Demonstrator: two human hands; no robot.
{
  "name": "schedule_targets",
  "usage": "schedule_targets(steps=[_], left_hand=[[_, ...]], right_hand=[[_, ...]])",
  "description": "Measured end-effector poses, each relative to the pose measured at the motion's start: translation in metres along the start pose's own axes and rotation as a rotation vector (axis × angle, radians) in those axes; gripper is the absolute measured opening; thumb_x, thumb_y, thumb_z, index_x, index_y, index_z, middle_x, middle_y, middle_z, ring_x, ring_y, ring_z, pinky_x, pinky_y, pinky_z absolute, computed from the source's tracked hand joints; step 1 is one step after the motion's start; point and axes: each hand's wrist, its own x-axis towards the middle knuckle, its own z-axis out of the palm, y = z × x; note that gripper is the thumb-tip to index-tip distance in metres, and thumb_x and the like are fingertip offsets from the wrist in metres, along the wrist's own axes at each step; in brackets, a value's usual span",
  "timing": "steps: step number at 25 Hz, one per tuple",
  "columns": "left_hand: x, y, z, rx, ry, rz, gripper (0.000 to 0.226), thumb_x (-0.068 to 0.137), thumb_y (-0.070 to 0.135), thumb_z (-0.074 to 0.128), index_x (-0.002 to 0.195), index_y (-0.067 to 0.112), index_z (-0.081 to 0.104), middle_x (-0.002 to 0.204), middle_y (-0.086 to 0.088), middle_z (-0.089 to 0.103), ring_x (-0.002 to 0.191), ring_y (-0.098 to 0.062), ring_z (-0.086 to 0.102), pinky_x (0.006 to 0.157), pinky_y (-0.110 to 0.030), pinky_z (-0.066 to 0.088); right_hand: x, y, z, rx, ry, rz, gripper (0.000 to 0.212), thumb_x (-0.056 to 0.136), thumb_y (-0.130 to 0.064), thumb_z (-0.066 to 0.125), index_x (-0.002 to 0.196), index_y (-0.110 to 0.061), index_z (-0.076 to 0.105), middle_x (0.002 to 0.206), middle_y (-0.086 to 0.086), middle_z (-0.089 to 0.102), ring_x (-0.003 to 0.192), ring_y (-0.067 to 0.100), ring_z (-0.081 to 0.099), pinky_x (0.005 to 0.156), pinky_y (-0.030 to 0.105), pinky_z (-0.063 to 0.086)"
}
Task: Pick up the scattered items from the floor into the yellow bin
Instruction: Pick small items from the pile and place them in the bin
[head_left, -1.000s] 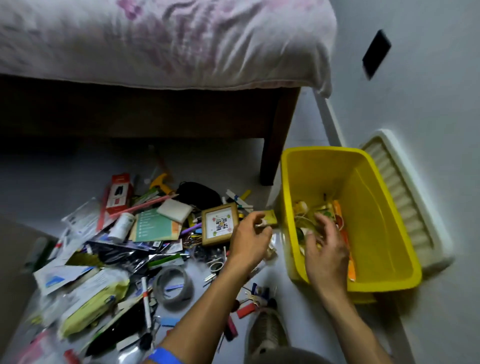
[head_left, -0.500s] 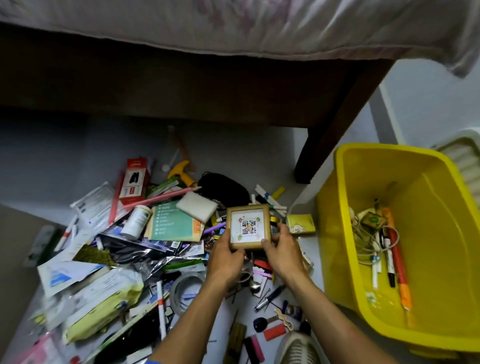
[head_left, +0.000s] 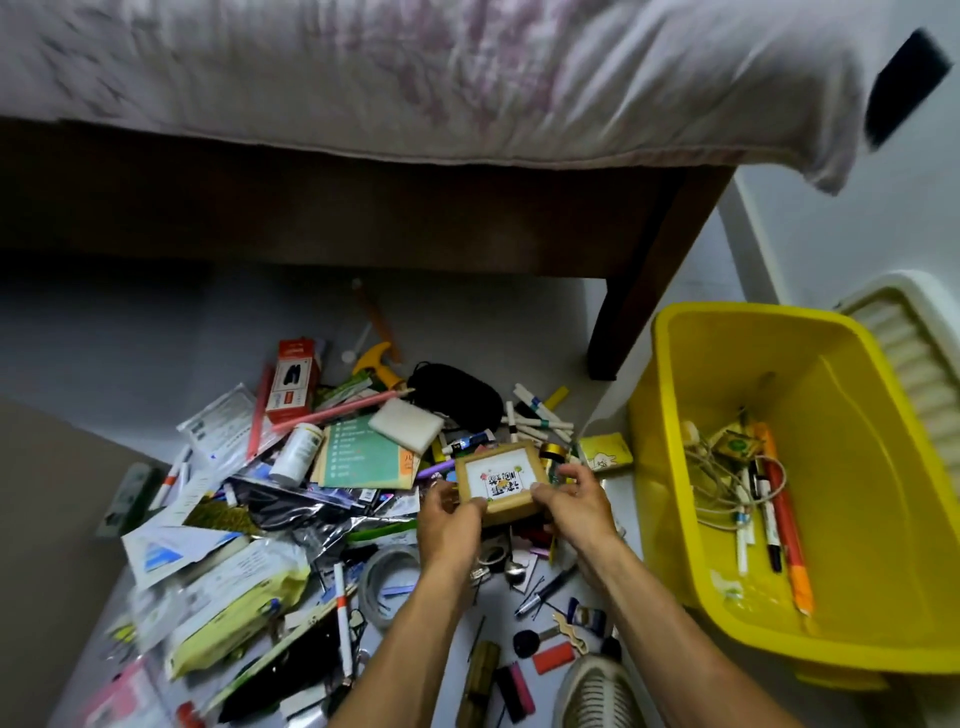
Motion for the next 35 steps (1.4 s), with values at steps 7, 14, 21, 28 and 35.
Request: schedule_targets(steps=[7,14,21,28,35], left_hand=[[0.0,-0.014,-0.017,-0.057,-0.059,-0.089,0.032,0.089,0.002,0.061,0.115,0.019,0.064,0.091,0.002,0.072,0.074,-0.015,0.07,0.053,-0.022,0.051],[-0.033,0.031,-0.014,-0.081,-0.327,0.291,0.045,0.083,0.004,0.071,0.116,0.032,0.062,0.094,0.006,0.076,0.083,-0.008,0.073,0.06,-0.015,0.053],[-0.107,0.044,0.085,0.108,-0.525,0.435,0.035,0.092,0.022,0.066,0.124,0.032,0.059,0.093,0.015,0.071,0.084,0.005,0.066,0.068,-0.016,0.053],[-0.08,0.009,0.039,0.271,-0.255,0.372,0.034,0.097,0.025,0.056,0.131,0.028,0.055,0.1,0.013,0.059,0.088,0.0,0.057,0.065,-0.022,0.046],[-0.022,-0.036,0.017,0.669,-0.178,0.341,0.041,0.095,0.018,0.057,0.135,0.022,0.052,0.13,0.0,0.061,0.111,-0.016,0.059,0.098,-0.039,0.05]], right_hand=[[-0.003,0.031,0.002,-0.108,-0.088,0.141,0.021,0.092,-0.036,0.062,0.102,-0.018,0.058,0.103,0.001,0.067,0.082,0.01,0.064,0.055,0.019,0.049],[-0.048,0.002,-0.012,0.302,0.178,-0.379,0.03,0.094,-0.022,0.063,0.118,-0.035,0.052,0.117,0.004,0.068,0.1,0.018,0.069,0.078,0.043,0.06],[-0.094,-0.009,-0.149,0.286,0.705,-0.522,0.031,0.095,-0.017,0.061,0.123,-0.022,0.051,0.116,0.006,0.067,0.1,0.022,0.067,0.078,0.044,0.058],[-0.09,0.007,-0.15,-0.467,0.684,-0.507,0.038,0.093,-0.011,0.058,0.13,-0.01,0.052,0.129,0.013,0.058,0.115,0.032,0.054,0.088,0.037,0.044],[-0.054,0.036,-0.042,-0.582,0.24,-0.723,0.03,0.091,-0.005,0.055,0.119,-0.015,0.06,0.121,0.001,0.062,0.109,0.016,0.057,0.09,0.031,0.05]])
